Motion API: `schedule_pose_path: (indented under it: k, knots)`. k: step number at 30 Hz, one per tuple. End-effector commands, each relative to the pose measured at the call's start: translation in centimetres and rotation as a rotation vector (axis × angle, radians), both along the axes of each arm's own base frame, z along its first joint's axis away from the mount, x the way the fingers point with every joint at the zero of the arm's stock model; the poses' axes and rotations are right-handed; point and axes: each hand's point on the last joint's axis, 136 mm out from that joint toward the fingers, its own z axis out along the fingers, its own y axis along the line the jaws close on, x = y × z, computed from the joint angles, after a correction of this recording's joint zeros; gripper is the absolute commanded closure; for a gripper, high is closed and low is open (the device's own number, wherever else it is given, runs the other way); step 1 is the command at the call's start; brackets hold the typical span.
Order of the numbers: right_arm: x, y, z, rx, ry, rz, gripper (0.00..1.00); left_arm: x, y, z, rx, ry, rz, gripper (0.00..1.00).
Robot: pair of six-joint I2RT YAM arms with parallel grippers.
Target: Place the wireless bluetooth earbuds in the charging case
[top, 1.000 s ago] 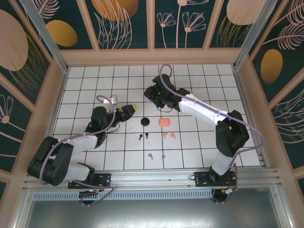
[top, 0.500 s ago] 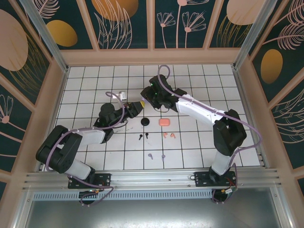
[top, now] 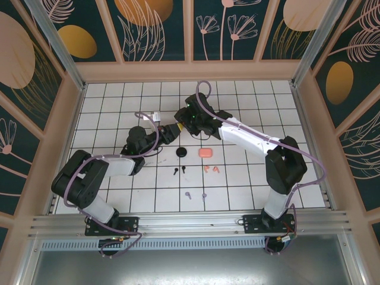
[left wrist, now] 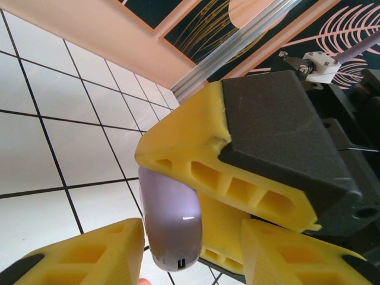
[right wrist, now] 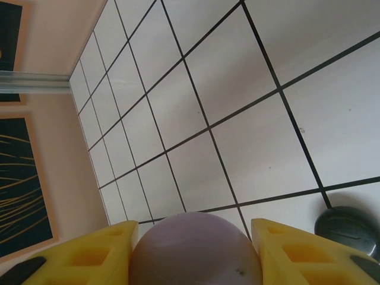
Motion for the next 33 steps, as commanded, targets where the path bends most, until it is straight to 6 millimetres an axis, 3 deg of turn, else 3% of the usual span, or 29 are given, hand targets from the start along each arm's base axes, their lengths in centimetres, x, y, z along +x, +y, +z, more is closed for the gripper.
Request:
schedule_pose_path:
  k: [1,12,19,23,27,33]
  knots:
    - [0.3,1.2,1.2,0.045,-0.012,0.010,0.57,0.5,-0.4,1.6,-0.032,-0.055,0.005,0.56]
    - [0.1,1.5,1.0,0.047,-0.007,0.017,0.57,1.0,-0.5,1.2,-0.032,-0.048,0.014,0.68]
    - [-0.1,1.5,1.4,0.058,-0.013,0.017,0.56,1.2,-0.7,1.4,-0.036,-0.052,0.012,0.81]
    - [0.1,1.5,2.4,0.074,-0.034,0.014,0.36,1.2,-0.8,1.5,-0.038,-0.053,0.003,0.95]
    - [1.2,-0.1,3.9,0.089,-0.071,-0.035,0.17,1.1,-1.0,1.6,-0.034,-0.052,-0.009,1.00]
    - [1.7,-4.8,5.9,0.072,-0.172,-0.069,0.16,0.6,-1.3,1.6,0.040,-0.068,-0.043,1.00]
